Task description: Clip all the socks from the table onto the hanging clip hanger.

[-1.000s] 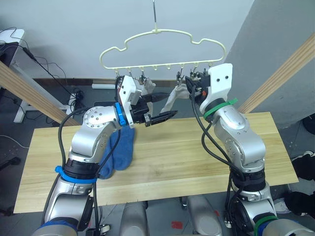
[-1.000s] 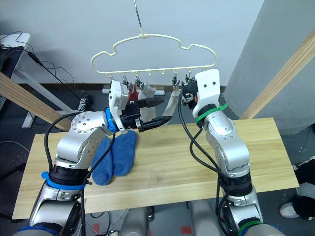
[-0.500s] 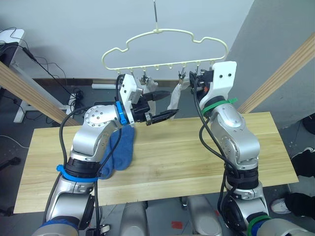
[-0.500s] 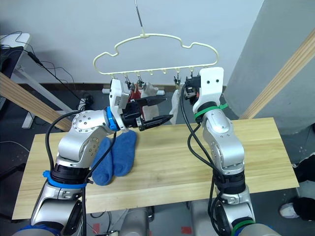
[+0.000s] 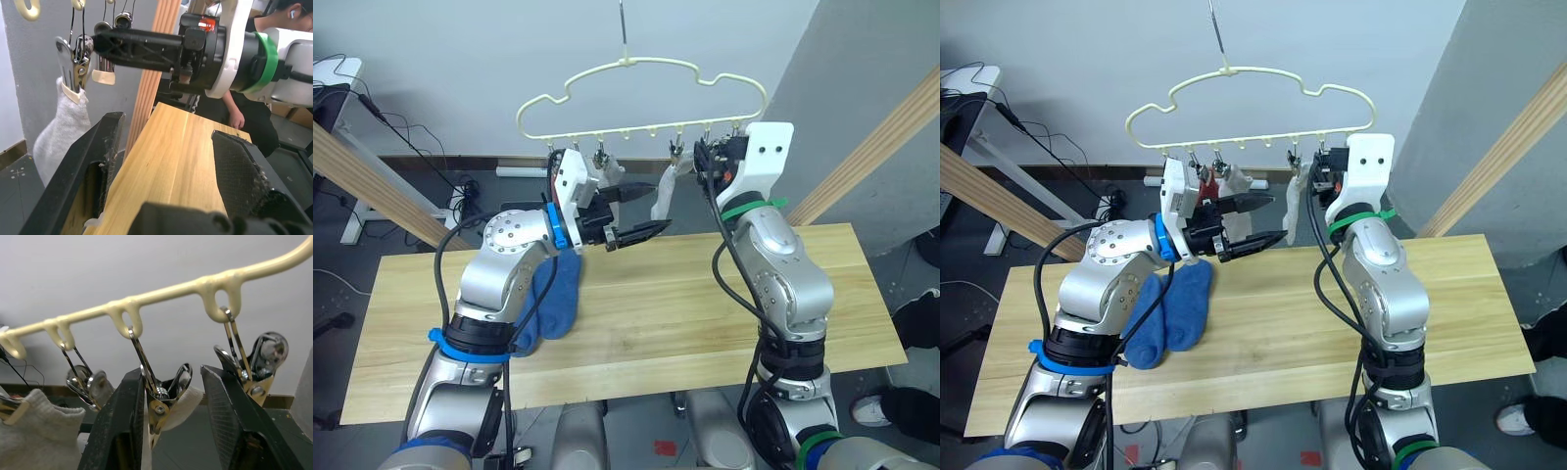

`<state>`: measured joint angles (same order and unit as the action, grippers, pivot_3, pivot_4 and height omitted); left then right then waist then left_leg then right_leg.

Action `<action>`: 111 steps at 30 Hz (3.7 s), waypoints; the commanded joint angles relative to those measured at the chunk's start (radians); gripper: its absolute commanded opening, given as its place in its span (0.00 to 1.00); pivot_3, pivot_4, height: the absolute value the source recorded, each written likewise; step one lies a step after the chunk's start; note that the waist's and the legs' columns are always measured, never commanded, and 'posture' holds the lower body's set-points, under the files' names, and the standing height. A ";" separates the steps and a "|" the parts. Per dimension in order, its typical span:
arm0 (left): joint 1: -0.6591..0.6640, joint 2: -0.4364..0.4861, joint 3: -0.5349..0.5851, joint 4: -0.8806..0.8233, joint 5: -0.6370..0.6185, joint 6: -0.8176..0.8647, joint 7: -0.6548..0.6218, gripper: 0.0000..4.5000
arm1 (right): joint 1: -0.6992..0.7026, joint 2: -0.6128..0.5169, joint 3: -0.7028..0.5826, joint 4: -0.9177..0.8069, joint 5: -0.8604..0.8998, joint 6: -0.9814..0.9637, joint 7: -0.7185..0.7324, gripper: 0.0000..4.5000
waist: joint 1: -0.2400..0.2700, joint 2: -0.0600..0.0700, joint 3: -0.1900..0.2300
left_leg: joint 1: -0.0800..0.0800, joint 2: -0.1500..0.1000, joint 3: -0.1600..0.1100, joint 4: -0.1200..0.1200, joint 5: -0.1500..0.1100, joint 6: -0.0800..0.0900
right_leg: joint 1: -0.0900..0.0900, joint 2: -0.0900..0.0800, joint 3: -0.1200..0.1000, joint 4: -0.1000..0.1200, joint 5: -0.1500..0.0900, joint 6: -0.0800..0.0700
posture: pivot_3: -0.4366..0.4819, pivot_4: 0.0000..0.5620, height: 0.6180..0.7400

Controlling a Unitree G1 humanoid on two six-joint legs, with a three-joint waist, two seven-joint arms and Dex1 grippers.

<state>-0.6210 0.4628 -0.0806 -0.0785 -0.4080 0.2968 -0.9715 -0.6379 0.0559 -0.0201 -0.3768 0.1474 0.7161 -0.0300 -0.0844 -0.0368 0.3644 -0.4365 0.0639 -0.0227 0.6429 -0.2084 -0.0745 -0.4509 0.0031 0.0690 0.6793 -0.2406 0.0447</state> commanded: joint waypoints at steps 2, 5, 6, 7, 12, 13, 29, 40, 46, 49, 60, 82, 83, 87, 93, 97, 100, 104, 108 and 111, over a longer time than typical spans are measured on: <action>-0.009 -0.004 -0.003 -0.029 0.001 -0.012 -0.003 0.71 | -0.001 0.015 -0.009 -0.062 0.029 -0.002 -0.001 0.41 | 0.000 0.000 0.000 | 0.000 0.000 0.000 0.000 0.000 0.000 | 0.000 0.000 0.000 0.000 0.000 0.000 | 0.34 0.57 1.00; -0.006 -0.004 -0.005 -0.029 0.002 -0.011 -0.004 0.71 | -0.004 0.025 -0.013 -0.067 0.047 0.008 -0.001 0.41 | 0.000 0.000 0.000 | 0.000 0.000 0.000 0.000 0.000 0.000 | 0.000 0.000 0.000 0.000 0.000 0.000 | 0.33 0.57 1.00; -0.005 -0.004 -0.006 -0.028 0.002 -0.012 -0.003 0.71 | -0.004 0.028 -0.014 -0.067 0.052 0.011 -0.001 0.41 | 0.000 0.000 0.000 | 0.000 0.000 0.000 0.000 0.000 0.000 | 0.000 0.000 0.000 0.000 0.000 0.000 | 0.33 0.57 1.00; -0.005 -0.004 -0.006 -0.028 0.003 -0.012 -0.003 0.71 | -0.005 0.029 -0.015 -0.068 0.056 0.012 -0.002 0.41 | 0.000 0.000 0.000 | 0.000 0.000 0.000 0.000 0.000 0.000 | 0.000 0.000 0.000 0.000 0.000 0.000 | 0.33 0.57 1.00; -0.003 -0.005 -0.007 -0.032 0.003 -0.008 0.001 0.71 | -0.011 0.049 -0.029 -0.080 0.072 0.030 -0.021 0.41 | 0.000 0.000 0.000 | 0.000 0.000 0.000 0.000 0.000 0.000 | 0.000 0.000 0.000 0.000 0.000 0.000 | 0.33 0.57 1.00; -0.003 -0.005 -0.008 -0.031 0.003 -0.007 0.001 0.71 | -0.014 0.051 -0.032 -0.083 0.073 0.034 -0.027 0.41 | 0.000 0.000 0.000 | 0.000 0.000 0.000 0.000 0.000 0.000 | 0.000 0.000 0.000 0.000 0.000 0.000 | 0.33 0.57 1.00; -0.002 -0.005 -0.015 -0.029 0.005 -0.007 0.000 0.71 | -0.008 0.087 -0.037 -0.130 0.091 0.074 -0.091 0.41 | -0.001 0.000 0.000 | 0.000 0.000 0.000 0.000 0.000 0.000 | 0.000 0.000 0.000 0.000 0.000 0.000 | 0.33 0.57 1.00; 0.004 -0.006 -0.019 -0.033 0.003 -0.006 -0.001 0.71 | -0.004 0.107 -0.044 -0.145 0.134 0.105 -0.115 0.41 | -0.002 0.000 0.000 | 0.000 0.000 0.000 0.000 0.000 0.000 | 0.000 0.000 0.000 0.000 0.000 0.000 | 0.32 0.55 1.00; 0.004 -0.008 -0.022 -0.033 0.003 -0.007 -0.001 0.71 | -0.002 0.100 -0.043 -0.146 0.149 0.102 -0.127 0.41 | -0.002 0.000 0.000 | 0.000 0.000 0.000 0.000 0.000 0.000 | 0.000 0.000 0.000 0.000 0.000 0.000 | 0.32 0.55 1.00; 0.004 -0.008 -0.022 -0.032 0.004 -0.008 -0.001 0.71 | -0.003 0.098 -0.042 -0.144 0.157 0.103 -0.130 0.41 | -0.003 0.000 0.000 | 0.000 0.000 0.000 0.000 0.000 0.000 | 0.000 0.000 0.000 0.000 0.000 0.000 | 0.32 0.55 1.00; 0.009 -0.010 -0.024 -0.034 0.006 -0.006 -0.001 0.71 | -0.006 0.094 -0.044 -0.140 0.172 0.093 -0.133 0.22 | -0.003 0.000 0.000 | 0.000 0.000 0.000 0.000 0.000 0.000 | 0.000 0.000 0.000 0.000 0.000 0.000 | 0.32 0.55 1.00; 0.489 -0.100 0.138 -0.103 0.239 0.016 0.546 0.99 | 0.004 0.057 -0.028 -0.136 0.170 0.100 -0.097 0.00 | 0.003 0.000 0.000 | 0.000 0.000 0.000 0.000 0.000 0.000 | -0.001 -0.001 0.000 0.001 0.000 0.000 | 0.34 0.59 1.00; 0.505 -0.118 0.152 -0.093 0.254 0.032 0.593 0.99 | 0.004 0.056 -0.028 -0.135 0.171 0.103 -0.096 0.00 | 0.006 0.000 0.000 | 0.000 0.000 -0.001 0.000 0.000 0.000 | -0.001 -0.001 -0.001 0.001 0.000 0.000 | 0.34 0.59 1.00; 0.526 -0.147 0.164 -0.078 0.262 0.072 0.649 0.99 | 0.003 0.056 -0.029 -0.134 0.173 0.108 -0.094 0.00 | 0.004 0.000 0.000 | 0.000 -0.001 0.000 0.002 0.000 0.000 | 0.000 -0.001 0.000 0.001 -0.002 0.005 | 0.34 0.59 1.00; 0.451 -0.200 0.189 0.126 0.270 0.032 0.709 0.99 | -0.003 0.053 -0.026 -0.133 0.180 0.128 -0.088 0.00 | 0.001 0.000 0.000 | 0.000 0.000 0.000 0.001 0.000 0.000 | 0.000 0.000 0.000 0.001 -0.002 0.005 | 0.34 0.59 1.00; 0.418 -0.204 0.165 0.185 0.305 0.035 0.739 0.99 | -0.005 0.053 -0.022 -0.133 0.182 0.135 -0.085 0.00 | 0.000 0.000 0.000 | 0.000 0.000 0.000 0.001 0.000 0.000 | 0.000 0.000 0.000 0.001 -0.002 0.005 | 0.32 0.60 1.00; 0.402 -0.211 0.161 0.223 0.323 0.032 0.766 0.99 | -0.005 0.057 -0.024 -0.134 0.182 0.139 -0.086 0.00 | -0.001 0.000 0.000 | 0.000 0.000 0.000 0.001 0.000 0.000 | 0.000 0.000 0.000 0.000 -0.002 0.005 | 0.32 0.60 1.00; 0.418 -0.209 0.138 0.216 0.336 0.067 0.762 0.99 | -0.002 0.061 -0.025 -0.136 0.184 0.145 -0.086 0.00 | -0.002 0.000 0.000 | 0.000 0.000 0.000 0.001 0.000 0.000 | 0.000 0.000 0.000 0.001 -0.002 0.005 | 0.32 0.60 1.00; 0.428 -0.207 0.133 0.200 0.341 0.088 0.760 0.86 | -0.001 0.069 -0.032 -0.135 0.189 0.146 -0.087 0.00 | -0.002 0.000 -0.001 | 0.000 0.000 0.000 0.001 0.000 0.000 | 0.000 0.000 0.000 0.001 -0.002 0.005 | 0.32 0.59 1.00; 0.435 -0.206 0.132 0.185 0.336 0.096 0.751 0.72 | 0.000 0.071 -0.032 -0.134 0.191 0.146 -0.085 0.00 | -0.002 0.000 -0.001 | 0.000 0.000 0.000 0.001 0.000 0.000 | 0.000 0.000 0.000 0.001 -0.002 0.005 | 0.32 0.59 1.00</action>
<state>-0.2176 0.2593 0.0649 0.1060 -0.0734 0.3673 -0.2106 -0.6368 0.1206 -0.0551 -0.4716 0.3259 0.8682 -0.1162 -0.0867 -0.0364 0.3632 -0.4360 0.0642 -0.0224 0.6437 -0.2083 -0.0742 -0.4509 0.0028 0.0694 0.6800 -0.2424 0.0498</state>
